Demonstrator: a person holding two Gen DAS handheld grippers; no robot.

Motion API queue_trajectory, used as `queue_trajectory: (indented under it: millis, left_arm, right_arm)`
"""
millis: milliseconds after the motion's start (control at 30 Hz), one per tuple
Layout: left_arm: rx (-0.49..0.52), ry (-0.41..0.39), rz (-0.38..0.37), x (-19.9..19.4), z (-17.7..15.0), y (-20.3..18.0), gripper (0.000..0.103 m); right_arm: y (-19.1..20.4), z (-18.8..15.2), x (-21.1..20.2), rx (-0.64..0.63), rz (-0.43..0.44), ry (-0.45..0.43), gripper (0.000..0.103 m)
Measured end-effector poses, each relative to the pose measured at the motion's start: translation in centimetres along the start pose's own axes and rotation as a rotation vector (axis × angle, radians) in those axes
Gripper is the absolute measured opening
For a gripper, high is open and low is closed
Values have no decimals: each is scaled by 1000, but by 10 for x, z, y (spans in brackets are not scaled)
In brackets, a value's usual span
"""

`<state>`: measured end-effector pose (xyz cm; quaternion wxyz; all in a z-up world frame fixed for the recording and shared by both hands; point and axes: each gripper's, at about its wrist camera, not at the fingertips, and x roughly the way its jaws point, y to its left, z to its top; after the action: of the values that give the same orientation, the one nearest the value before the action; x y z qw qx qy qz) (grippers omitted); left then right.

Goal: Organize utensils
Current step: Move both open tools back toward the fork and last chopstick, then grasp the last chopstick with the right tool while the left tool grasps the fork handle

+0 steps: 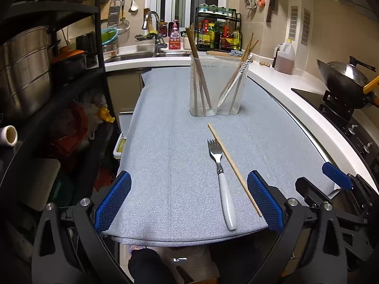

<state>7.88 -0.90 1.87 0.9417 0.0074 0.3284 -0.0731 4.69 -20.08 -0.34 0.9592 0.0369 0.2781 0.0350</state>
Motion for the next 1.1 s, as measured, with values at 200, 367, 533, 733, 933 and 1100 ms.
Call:
queue_trajectory:
  millis: [200, 367, 533, 733, 933, 1100]
  left_arm:
    - [-8, 38, 29, 11, -16, 11, 95]
    - [-38, 72, 43, 20, -26, 23, 95]
    - [-38, 78, 49, 24, -29, 27, 95]
    - [-37, 89, 57, 28, -30, 28, 95]
    - [-41, 102, 58, 33, -32, 25, 95]
    - [-17, 99, 63, 34, -33, 18, 95]
  right_arm:
    - [-2, -20, 19, -4, -1, 63, 70]
    - [3, -35, 35, -9, 30, 94, 70]
    - [12, -44, 47, -11, 105, 73, 67]
    - [26, -54, 65, -79, 98, -2, 53]
    - [31, -65, 71, -113, 114, -84, 32]
    - [27, -62, 72, -97, 153, -77, 5]
